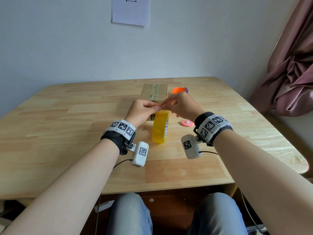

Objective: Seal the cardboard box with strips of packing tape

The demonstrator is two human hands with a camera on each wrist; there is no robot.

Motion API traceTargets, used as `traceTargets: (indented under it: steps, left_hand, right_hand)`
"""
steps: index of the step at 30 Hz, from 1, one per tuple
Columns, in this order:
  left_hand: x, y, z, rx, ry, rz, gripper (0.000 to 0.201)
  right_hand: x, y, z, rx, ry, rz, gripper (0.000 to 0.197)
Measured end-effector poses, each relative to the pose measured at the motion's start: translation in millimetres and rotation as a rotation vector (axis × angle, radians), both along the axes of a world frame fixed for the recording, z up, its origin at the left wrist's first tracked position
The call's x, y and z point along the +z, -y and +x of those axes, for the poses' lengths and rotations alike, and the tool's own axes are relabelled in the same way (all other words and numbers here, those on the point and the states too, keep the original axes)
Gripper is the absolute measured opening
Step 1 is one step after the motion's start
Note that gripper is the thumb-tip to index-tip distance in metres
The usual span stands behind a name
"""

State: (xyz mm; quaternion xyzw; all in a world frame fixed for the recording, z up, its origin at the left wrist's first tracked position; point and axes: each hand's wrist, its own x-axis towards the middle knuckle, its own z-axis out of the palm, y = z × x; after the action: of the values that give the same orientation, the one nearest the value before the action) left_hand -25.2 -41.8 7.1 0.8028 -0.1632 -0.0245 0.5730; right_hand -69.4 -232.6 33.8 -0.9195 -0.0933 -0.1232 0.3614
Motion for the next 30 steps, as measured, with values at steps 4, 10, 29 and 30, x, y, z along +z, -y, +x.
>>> traceTargets:
  steps: [4, 10, 29, 30]
  left_hand:
    - [-2, -2, -1, -0.019, -0.095, -0.065, 0.013]
    - [-2, 1, -5, -0.051, -0.207, -0.058, 0.042]
    - [-13, -9, -12, -0.138, -0.653, -0.133, 0.057]
    - [-14, -9, -11, -0.14, -0.653, -0.128, 0.055]
  right_hand:
    - [2, -2, 2, 0.039, -0.007, -0.034, 0.012]
    - [6, -1, 2, 0.0, -0.054, -0.021, 0.011]
    - [-2, -14, 6, -0.176, -0.398, 0.225, 0.02]
    - [-3, -14, 6, -0.19, -0.416, 0.247, 0.022]
